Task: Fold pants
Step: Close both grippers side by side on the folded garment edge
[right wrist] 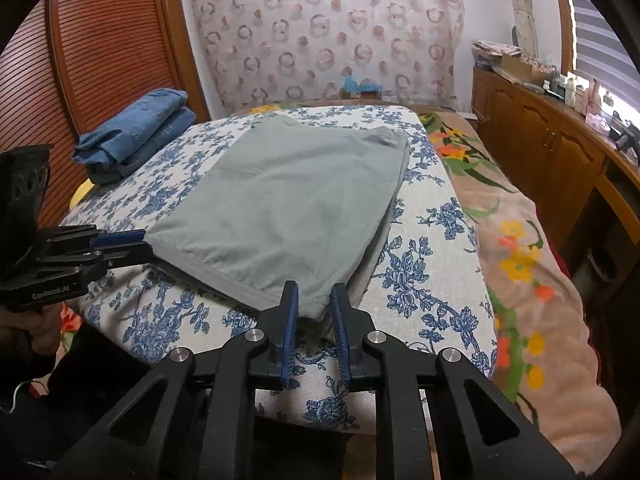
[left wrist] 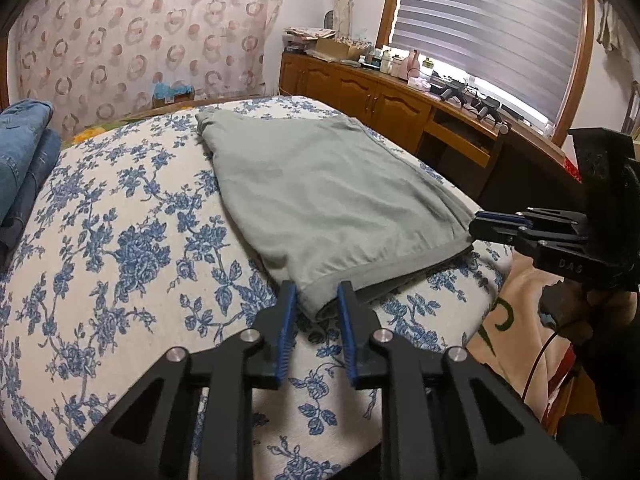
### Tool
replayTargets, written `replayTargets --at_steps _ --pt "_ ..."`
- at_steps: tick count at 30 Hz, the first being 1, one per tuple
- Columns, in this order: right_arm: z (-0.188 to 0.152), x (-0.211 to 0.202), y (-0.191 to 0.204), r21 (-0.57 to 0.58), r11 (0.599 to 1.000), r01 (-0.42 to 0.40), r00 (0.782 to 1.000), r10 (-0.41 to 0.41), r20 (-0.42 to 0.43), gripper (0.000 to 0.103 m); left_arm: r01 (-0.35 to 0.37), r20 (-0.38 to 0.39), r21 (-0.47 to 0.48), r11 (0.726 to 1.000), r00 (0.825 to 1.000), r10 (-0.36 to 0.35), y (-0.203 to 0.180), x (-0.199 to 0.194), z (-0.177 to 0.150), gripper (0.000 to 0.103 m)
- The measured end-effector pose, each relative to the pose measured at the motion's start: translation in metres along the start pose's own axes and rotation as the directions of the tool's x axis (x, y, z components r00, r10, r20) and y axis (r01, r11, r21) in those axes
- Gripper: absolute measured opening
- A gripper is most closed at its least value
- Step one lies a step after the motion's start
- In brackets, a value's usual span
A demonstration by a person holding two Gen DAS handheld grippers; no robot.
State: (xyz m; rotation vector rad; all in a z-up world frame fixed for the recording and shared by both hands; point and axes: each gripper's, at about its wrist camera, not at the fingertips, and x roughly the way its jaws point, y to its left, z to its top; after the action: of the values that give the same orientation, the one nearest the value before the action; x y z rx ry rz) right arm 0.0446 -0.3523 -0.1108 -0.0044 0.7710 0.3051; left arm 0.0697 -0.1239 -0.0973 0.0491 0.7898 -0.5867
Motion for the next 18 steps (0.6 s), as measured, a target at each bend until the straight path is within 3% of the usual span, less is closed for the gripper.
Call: replayTargets --at_steps 4,6,7,8,18 --pt "-0.003 0.000 0.000 0.001 1.000 0.026 1.000 -0.026 -0.004 0.015 0.000 -0.012 -0.013 1.000 1.000 -0.001 0.003 0.004 -0.004 0.019" --pt "-0.004 0.000 0.002 -0.011 0.999 0.050 0.999 -0.050 -0.001 0.024 0.000 -0.017 -0.018 1.000 1.000 -0.001 0.004 0.006 -0.006 0.019" --pt "-0.004 0.001 0.003 -0.021 0.998 0.061 0.998 -0.061 0.002 0.034 0.000 -0.021 -0.021 1.000 1.000 0.000 0.004 0.007 -0.008 0.019" --pt "-0.004 0.001 0.005 -0.032 0.997 0.072 0.997 -0.072 0.008 0.036 0.000 -0.024 -0.025 1.000 1.000 -0.001 0.005 0.008 -0.009 0.019" --pt "-0.003 0.022 0.002 0.029 0.996 0.080 0.996 -0.079 -0.038 0.036 0.008 -0.021 -0.035 0.999 1.000 -0.008 0.007 0.010 -0.011 0.019"
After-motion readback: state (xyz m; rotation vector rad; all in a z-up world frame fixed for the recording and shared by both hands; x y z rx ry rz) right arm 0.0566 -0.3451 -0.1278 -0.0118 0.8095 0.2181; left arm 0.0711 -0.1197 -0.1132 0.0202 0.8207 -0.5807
